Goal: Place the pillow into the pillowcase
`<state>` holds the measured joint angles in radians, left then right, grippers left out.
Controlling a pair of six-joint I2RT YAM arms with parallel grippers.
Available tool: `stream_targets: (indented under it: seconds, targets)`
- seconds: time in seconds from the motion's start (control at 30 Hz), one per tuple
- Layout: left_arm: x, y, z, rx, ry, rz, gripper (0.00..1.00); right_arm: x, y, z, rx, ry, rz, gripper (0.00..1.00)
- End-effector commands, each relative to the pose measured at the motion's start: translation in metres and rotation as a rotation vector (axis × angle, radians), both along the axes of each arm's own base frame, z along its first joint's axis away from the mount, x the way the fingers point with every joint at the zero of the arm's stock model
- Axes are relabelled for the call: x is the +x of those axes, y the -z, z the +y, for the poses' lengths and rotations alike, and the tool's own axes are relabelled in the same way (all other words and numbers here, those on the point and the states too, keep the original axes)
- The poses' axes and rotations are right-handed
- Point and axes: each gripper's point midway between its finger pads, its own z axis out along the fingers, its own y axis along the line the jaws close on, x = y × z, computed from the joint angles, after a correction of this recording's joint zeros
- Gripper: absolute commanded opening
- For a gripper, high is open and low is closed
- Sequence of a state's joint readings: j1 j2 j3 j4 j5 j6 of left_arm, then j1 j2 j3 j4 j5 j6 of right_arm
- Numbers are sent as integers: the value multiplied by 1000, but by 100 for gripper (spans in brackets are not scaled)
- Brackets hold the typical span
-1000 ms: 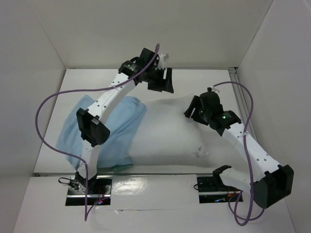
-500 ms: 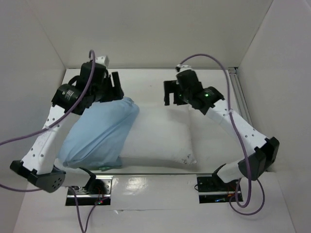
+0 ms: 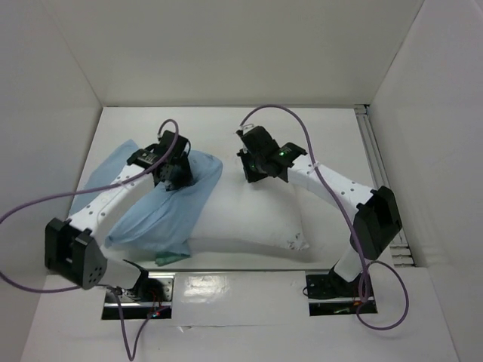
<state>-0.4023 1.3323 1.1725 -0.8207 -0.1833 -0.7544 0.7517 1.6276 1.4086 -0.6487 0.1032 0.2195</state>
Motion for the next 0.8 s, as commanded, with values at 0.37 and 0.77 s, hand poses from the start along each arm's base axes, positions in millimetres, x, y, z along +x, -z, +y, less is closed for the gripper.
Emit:
stream_targets:
  seconds: [0.37,0.77]
  targets:
    - [156,-96,-127,-63,363,-389,55,8,-47,-97,-24,463,-164,0]
    - [68,-115,-4,99,96,-345,82,20,-91,-71,64,386,-212,100]
